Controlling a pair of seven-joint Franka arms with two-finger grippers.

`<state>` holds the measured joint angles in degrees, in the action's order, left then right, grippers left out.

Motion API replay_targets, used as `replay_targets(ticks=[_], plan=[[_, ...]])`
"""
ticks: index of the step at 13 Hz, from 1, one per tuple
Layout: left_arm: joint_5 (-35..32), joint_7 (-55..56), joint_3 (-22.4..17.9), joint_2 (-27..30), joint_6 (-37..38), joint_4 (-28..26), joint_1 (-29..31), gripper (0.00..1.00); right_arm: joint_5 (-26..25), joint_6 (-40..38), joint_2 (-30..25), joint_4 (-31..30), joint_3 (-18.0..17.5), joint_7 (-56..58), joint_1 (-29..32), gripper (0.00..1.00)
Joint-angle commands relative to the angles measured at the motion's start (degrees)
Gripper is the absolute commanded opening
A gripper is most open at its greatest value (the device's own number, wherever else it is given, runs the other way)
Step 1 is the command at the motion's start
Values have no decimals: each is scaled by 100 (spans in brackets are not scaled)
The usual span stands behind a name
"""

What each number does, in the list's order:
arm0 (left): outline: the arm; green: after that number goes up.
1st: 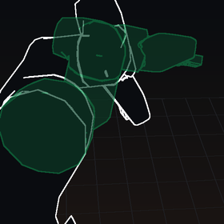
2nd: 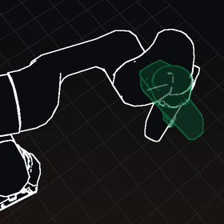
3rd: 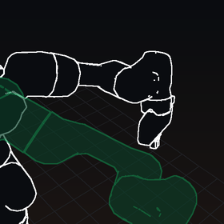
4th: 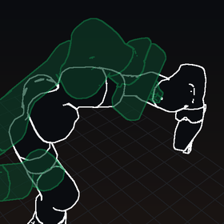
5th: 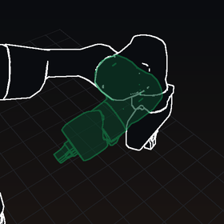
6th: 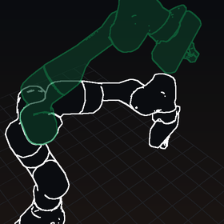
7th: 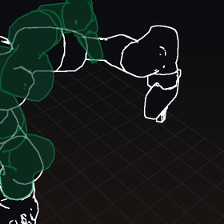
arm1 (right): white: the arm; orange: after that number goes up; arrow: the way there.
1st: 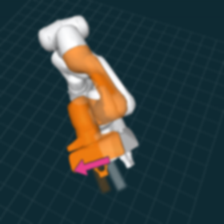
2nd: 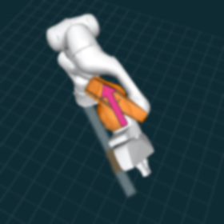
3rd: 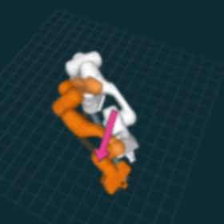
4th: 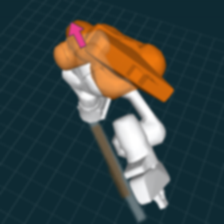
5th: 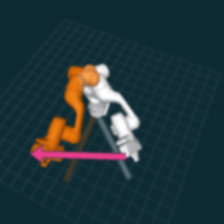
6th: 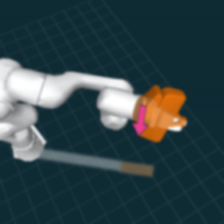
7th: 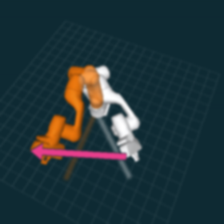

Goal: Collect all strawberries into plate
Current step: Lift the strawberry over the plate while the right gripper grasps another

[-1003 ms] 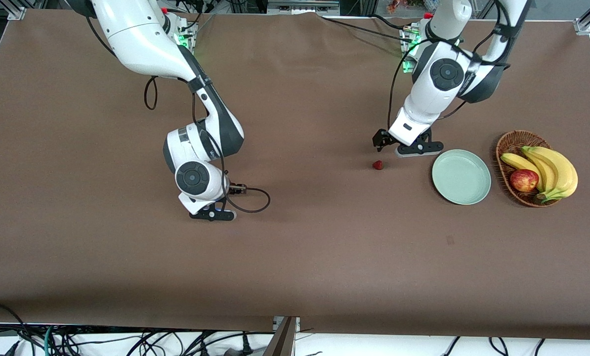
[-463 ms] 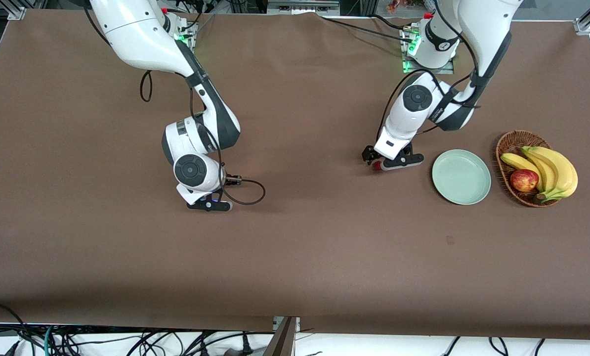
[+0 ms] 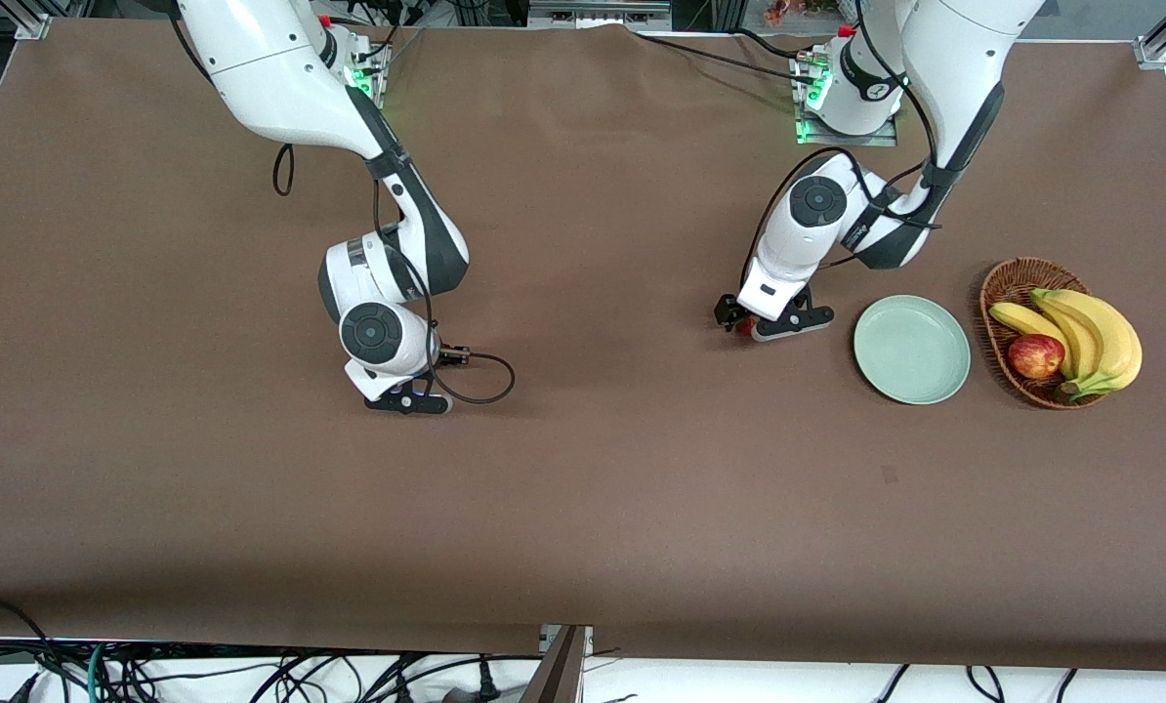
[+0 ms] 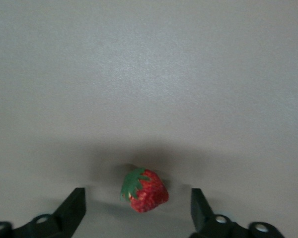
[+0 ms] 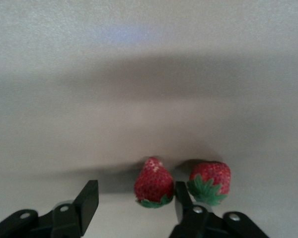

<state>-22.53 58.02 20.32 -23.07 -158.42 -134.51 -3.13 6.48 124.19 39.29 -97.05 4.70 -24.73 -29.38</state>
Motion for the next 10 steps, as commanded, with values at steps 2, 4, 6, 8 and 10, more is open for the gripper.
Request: replay_targets(ticks=[2,4,6,8,10], plan=[[-182,148,-55,-84,-14,144,23,33,81,273,-203,-359,13,144,-15,56],[-182,262,-55,-84,21,223,23,14,81,255,-211,-350,13,144,-15,41],[-156,254,-63,-23,126,399,32,10,81,212,-238,-332,22,144,-15,29],[-25,202,-63,57,974,950,49,7,81,194,-281,-297,31,153,-6,29],[492,-191,-55,74,1662,1522,76,3,81,159,-352,-192,31,136,-6,29]])
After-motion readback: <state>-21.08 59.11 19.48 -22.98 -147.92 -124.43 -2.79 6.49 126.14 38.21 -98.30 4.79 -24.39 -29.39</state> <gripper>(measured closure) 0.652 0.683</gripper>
